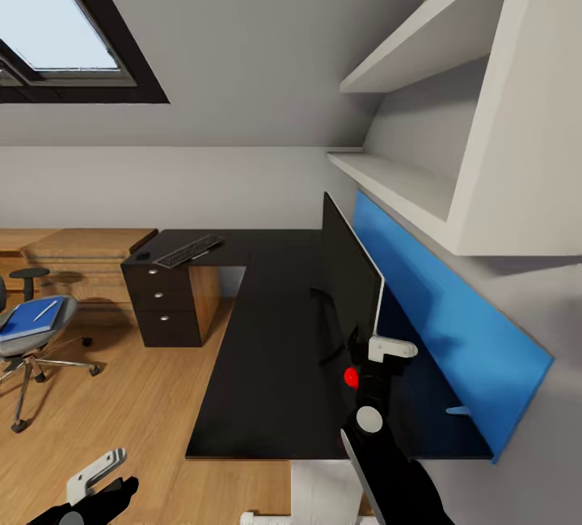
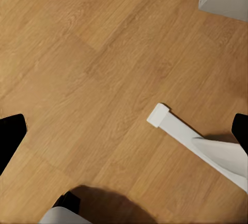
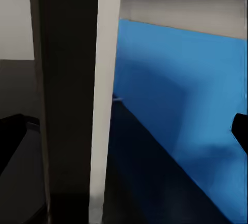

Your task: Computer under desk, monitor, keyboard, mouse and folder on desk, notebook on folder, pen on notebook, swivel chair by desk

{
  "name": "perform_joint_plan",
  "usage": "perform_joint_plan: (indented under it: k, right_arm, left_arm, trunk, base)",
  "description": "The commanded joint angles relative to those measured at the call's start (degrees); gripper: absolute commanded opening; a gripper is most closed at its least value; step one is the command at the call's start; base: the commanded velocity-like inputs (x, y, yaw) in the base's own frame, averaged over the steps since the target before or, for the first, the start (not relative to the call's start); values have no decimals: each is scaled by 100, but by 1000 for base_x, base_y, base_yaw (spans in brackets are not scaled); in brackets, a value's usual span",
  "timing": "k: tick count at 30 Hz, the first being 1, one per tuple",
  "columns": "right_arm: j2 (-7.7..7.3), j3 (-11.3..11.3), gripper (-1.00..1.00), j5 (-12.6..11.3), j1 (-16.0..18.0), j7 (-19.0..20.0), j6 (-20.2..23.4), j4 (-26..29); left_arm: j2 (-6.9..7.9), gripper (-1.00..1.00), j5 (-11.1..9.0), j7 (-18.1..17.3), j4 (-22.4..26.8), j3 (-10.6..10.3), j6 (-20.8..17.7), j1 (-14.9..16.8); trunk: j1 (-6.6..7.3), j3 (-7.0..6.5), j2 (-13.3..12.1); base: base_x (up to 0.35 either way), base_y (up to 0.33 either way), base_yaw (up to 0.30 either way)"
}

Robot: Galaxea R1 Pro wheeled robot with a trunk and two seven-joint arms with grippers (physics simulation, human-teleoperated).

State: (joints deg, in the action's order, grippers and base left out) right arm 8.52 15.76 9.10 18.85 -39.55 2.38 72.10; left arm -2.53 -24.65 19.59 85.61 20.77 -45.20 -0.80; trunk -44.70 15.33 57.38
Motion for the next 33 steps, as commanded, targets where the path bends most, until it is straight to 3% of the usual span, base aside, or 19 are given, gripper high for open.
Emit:
perform_joint_plan:
  k: [1,33]
  right_arm:
    - [0,6,100,37,5,-28,25,-3]
    - [8,49,100,30,5,-11,32,-19]
  left_arm:
    - [-3,100,-60,44,9,6,-15,1]
    - [-2,100,-61,36,9,6,-15,1]
  trunk:
    - [2,6,5]
    - [2,6,5]
  base:
    - [-282,0,0]
    - [-309,0,0]
